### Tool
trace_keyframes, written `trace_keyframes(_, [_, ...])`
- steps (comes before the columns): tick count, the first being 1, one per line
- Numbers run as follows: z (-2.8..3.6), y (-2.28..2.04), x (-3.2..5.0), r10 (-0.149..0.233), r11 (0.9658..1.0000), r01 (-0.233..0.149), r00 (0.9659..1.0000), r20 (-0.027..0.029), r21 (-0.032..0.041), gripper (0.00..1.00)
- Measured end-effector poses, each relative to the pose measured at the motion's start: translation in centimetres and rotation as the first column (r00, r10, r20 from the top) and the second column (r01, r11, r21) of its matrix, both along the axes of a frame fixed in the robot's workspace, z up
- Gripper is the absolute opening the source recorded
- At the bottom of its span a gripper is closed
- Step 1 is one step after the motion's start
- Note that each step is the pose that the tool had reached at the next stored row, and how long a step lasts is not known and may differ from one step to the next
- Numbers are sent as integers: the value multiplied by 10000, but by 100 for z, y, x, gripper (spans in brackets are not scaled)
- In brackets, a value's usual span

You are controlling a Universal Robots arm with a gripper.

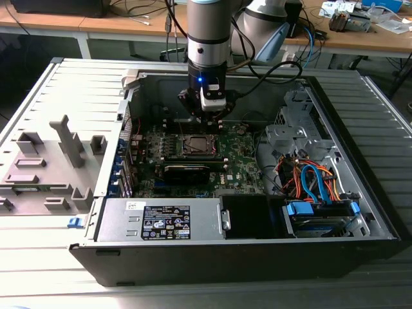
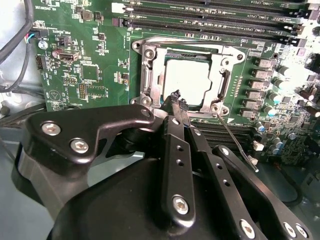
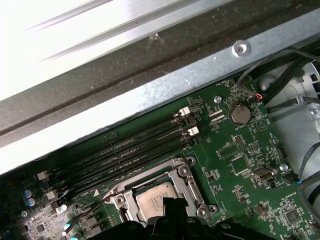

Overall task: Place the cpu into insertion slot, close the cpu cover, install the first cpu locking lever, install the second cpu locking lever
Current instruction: 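Install the second cpu locking lever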

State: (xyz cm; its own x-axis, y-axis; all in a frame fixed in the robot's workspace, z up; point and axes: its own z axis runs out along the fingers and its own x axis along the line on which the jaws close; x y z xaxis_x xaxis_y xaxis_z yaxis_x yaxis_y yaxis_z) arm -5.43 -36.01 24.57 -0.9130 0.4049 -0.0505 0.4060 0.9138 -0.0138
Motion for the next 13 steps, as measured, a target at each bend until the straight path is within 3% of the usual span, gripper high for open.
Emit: trace_keyframes(13, [0, 0, 0, 661, 9978, -661, 9978, 0, 0, 11])
